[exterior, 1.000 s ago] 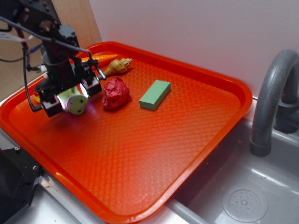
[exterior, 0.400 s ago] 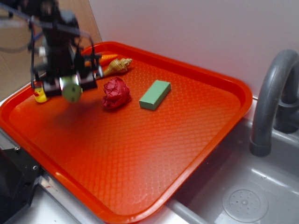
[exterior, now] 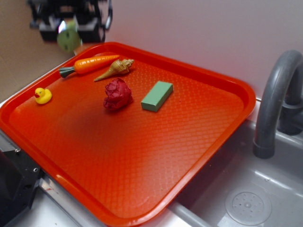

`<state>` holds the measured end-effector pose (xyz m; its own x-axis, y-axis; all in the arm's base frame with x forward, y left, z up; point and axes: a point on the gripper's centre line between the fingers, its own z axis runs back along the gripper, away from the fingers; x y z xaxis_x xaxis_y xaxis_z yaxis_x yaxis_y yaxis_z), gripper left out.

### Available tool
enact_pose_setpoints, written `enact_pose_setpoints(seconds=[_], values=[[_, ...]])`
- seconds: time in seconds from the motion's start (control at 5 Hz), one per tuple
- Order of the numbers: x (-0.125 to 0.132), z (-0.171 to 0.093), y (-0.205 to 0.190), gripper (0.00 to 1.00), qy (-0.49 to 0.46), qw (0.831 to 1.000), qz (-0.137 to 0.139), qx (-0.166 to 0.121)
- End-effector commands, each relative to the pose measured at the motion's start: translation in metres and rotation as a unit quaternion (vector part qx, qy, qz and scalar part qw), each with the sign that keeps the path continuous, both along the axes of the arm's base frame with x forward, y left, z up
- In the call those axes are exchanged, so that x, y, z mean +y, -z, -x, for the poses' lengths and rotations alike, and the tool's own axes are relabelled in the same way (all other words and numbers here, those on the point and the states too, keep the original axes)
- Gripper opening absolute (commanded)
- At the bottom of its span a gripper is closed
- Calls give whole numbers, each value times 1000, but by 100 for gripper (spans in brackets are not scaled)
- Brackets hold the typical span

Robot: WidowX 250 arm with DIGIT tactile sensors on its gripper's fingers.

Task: Grab the green animal.

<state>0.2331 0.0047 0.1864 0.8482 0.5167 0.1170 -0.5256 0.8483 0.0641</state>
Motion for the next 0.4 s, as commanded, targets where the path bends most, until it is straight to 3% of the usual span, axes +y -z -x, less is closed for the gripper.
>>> enact_pose_setpoints(seconds=[0.0,0.2], values=[[-2,4,-62,0,249,968,4,-37],[6,8,-66,0,318,947,-8,-50]])
